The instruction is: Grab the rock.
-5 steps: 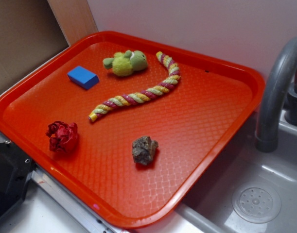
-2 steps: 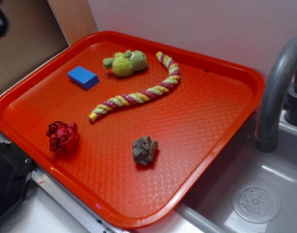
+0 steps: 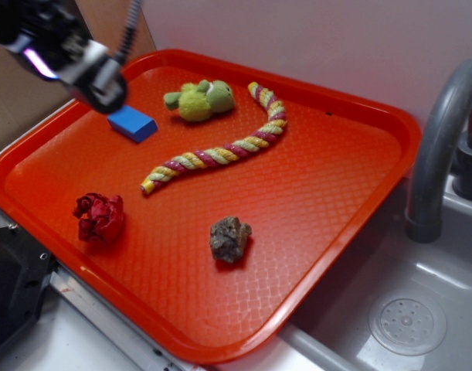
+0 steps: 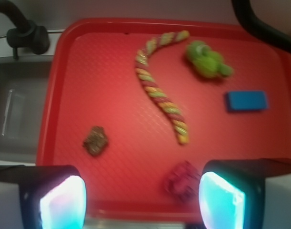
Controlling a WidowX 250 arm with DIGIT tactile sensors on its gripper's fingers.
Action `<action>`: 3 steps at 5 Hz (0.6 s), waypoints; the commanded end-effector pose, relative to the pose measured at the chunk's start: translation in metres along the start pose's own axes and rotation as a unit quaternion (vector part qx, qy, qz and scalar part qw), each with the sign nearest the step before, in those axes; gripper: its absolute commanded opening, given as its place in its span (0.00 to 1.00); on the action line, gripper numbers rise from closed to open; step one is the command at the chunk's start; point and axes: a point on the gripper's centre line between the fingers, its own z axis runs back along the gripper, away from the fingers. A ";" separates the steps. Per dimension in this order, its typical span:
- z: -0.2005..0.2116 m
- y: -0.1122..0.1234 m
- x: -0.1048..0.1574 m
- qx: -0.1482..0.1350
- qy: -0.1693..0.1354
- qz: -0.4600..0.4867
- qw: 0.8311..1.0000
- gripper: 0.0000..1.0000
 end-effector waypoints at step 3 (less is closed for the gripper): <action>-0.094 -0.055 0.007 -0.008 0.035 -0.135 0.990 1.00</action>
